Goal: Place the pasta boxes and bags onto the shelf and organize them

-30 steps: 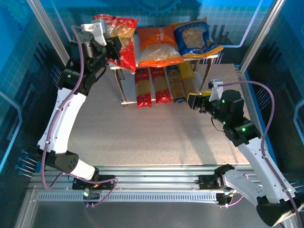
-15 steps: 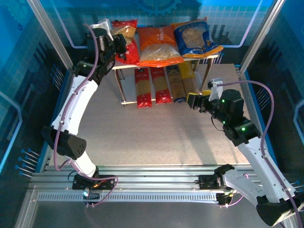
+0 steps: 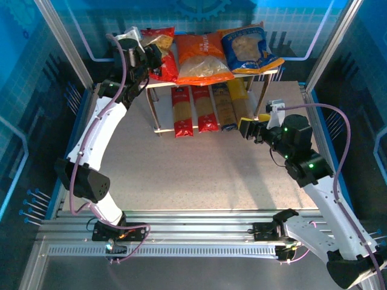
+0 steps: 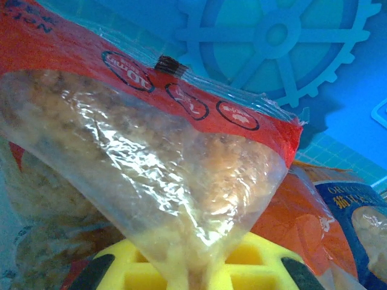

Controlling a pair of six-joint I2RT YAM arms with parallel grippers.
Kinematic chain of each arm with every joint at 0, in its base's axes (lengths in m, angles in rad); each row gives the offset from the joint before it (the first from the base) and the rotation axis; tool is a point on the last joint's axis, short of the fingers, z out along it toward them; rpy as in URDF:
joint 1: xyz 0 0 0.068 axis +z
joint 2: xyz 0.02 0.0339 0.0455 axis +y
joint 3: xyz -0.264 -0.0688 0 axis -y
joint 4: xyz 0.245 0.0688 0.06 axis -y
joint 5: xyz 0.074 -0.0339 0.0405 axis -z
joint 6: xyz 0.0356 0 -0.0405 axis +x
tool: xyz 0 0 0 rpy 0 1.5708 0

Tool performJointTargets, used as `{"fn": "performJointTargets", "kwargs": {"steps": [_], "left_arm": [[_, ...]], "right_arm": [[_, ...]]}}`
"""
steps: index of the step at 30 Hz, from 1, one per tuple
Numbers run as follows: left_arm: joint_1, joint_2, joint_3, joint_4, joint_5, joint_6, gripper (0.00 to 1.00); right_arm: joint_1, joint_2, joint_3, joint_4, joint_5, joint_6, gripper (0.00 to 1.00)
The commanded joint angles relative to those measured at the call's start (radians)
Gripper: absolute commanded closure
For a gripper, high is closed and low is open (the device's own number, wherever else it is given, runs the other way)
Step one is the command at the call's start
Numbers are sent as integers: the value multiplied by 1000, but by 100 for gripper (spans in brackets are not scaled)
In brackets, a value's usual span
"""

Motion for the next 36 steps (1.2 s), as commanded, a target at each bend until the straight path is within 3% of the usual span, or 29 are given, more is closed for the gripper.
{"fn": "performJointTargets", "kwargs": {"steps": [1,5,10,13,19,27,31,36], "left_arm": [[6,-7,-6,75,1,-29,98],[6,9,-6,71,19,-40,84],[6,24,1,56,29,-47,55],[6,34,16,41,39,-41,47],[6,20,32,44,72,-14,43],[4,-82,82,-27,55,144,54],[4,-167,44,-65,9,216,66],[14,-242,-9,-166,-171,329,89]], "right_arm": [[-2,-24,4,23,7,-12,25],[-3,-35,1,19,9,-10,25],[-4,-51,-5,10,22,-10,23],[-4,-58,-7,7,28,-11,23],[-5,-59,-8,2,24,-9,23],[-6,-56,-9,8,22,-3,23],[-5,-51,-8,13,10,7,23],[-5,-55,-3,8,4,11,23]]}}
